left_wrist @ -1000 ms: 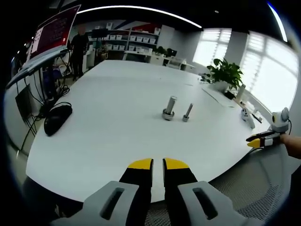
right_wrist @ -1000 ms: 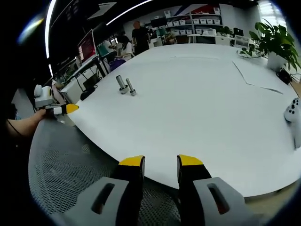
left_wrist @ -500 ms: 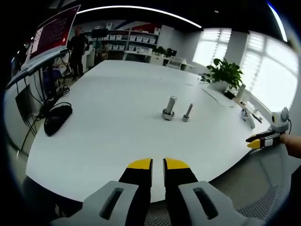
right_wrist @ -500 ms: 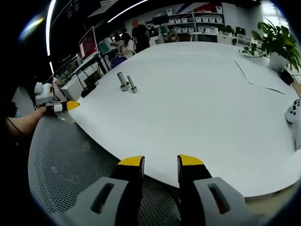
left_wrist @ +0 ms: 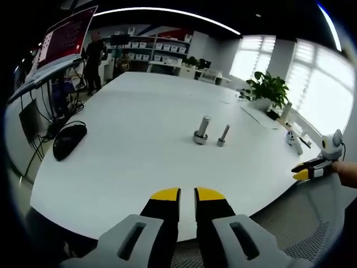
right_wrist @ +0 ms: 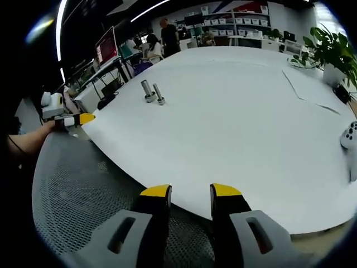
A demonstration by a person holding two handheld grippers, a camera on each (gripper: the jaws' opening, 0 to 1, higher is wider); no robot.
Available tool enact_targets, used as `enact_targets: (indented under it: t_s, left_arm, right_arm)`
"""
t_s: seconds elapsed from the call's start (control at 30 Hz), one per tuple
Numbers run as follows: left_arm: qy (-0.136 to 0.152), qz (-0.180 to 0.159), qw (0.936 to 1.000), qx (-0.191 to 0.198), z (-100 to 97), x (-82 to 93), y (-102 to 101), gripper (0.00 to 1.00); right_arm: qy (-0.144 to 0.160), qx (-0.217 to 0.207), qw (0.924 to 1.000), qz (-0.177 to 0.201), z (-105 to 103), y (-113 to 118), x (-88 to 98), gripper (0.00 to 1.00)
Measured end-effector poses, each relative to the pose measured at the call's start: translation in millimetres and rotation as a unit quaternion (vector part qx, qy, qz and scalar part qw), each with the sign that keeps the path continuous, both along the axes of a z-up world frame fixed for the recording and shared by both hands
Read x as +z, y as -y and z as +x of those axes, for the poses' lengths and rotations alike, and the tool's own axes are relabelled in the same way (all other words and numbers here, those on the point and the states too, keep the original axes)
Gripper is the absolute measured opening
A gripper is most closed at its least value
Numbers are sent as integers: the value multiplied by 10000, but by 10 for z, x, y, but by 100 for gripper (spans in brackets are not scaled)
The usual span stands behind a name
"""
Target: Place the washer onto the threaded stud by aligning its center hole with the stud, sliding it down to the base, and recovering from edge contact or off-axis alignment until the washer reaches the visible bottom stop.
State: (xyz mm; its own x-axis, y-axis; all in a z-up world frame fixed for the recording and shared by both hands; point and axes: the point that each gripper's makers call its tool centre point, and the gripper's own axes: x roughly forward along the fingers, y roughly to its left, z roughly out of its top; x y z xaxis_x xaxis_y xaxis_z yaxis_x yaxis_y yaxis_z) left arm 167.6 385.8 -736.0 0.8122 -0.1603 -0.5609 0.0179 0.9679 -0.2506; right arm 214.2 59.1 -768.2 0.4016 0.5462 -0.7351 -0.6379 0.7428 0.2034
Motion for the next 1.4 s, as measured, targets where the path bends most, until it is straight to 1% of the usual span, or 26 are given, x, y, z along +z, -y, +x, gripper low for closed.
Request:
enact_targets:
  t_s: [0.5,0.9,0.97,1.1,1.27,1.4]
  left_arm:
    - [-5,-1,10000,34,-1,0,-5,7]
    - [68,-58,9999,82,12,19,-15,7]
    - [66,-56,9999,83,12,17,-16,7]
    - [55,-58,9999,65,9,14,-10,7]
    - [57,-59,9999,69,9,14,-11,7]
    - [56,-58,9999,70,10,14,-11,7]
  right_arm:
    - [-2,-30,10000,66,-1,2,5,31]
    - [-22,-59,10000,18,-1,14,-6,31]
    - [-85,-24,9999,84,-18,-6,-14,32]
    - [-113,15,9999,33,-31,-8,-24,32]
    - [-90,-43,9998,151,-18,-14,-4,32]
    - [-83,-60,9999,67,-9,5,-19,31]
